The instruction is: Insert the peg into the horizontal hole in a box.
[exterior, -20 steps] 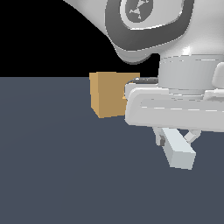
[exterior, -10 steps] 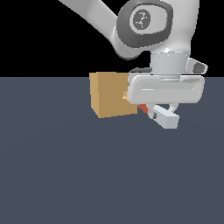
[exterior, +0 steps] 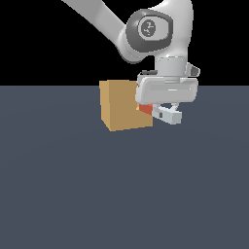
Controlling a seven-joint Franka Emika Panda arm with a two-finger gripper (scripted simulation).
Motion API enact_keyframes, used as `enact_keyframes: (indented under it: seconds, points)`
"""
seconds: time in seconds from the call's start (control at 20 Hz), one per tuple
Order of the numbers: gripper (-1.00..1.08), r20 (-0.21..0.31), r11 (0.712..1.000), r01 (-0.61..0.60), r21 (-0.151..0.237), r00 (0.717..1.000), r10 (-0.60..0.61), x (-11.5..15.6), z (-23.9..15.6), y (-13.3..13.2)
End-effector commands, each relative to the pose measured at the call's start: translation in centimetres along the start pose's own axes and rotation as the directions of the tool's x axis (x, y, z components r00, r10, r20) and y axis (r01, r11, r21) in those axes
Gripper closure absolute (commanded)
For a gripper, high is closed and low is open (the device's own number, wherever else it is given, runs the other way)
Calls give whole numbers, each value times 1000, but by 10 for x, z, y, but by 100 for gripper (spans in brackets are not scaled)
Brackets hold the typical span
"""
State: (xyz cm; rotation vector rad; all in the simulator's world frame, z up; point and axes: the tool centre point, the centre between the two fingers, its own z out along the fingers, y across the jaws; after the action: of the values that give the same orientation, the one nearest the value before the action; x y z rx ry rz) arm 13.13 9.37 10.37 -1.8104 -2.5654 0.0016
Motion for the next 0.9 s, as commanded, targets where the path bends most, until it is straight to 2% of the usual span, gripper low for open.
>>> enact_keyframes:
  seconds: [0.0, 0.85]
  points:
    - [108, 1, 1000, 23, -2, 1000, -23, 7, -3, 1]
    - [108, 1, 1000, 17, -1, 1000, -17, 5, -2, 0]
